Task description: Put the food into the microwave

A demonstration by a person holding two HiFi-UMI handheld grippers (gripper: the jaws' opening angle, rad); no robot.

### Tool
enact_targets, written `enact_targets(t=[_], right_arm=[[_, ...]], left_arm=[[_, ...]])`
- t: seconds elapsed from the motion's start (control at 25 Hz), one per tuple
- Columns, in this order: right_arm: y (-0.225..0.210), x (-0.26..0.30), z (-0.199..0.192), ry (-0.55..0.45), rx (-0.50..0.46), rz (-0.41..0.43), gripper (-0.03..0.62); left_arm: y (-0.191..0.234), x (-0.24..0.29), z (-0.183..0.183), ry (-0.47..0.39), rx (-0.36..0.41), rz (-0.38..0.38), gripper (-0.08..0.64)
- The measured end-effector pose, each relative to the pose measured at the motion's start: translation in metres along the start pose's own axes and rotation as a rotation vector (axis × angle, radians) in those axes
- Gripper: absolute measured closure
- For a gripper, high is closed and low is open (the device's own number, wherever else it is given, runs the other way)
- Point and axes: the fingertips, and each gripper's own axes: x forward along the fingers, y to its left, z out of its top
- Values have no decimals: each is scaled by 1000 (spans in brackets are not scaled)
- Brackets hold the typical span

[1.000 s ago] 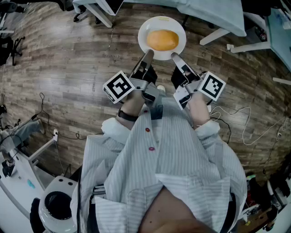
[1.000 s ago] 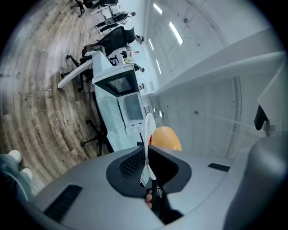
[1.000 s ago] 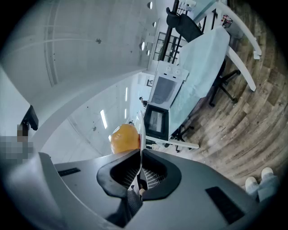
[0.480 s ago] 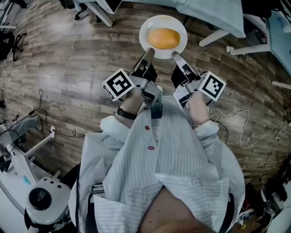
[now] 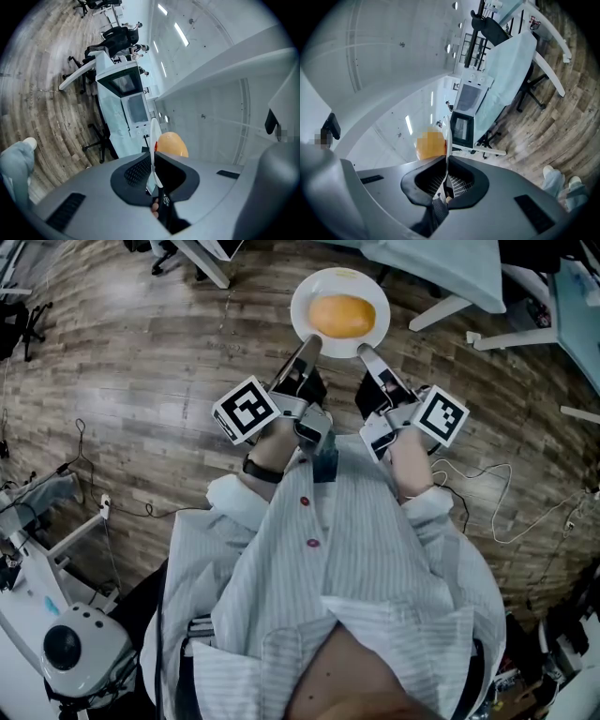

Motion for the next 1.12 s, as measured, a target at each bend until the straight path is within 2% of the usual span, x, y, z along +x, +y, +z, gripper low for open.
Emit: enact_targets(t=[0.12, 0.24, 0.44, 0.68, 1.12], right_arm=[[-7, -19, 12, -3, 0, 8, 554], [-11, -15, 19, -6, 6, 12, 554], [-9, 12, 32, -15, 7, 19, 554], [-29, 98, 77, -16, 48, -12, 554], [-13, 107, 92, -78, 15, -11, 554]], left_arm=[[-4, 10, -21, -1, 6, 0, 532], [-3, 18, -19, -1, 9, -1, 532], [-2, 35, 7, 2, 16, -5, 532], [25, 101, 78, 23, -5, 29, 532], [9, 114, 93, 65, 4, -28, 532]])
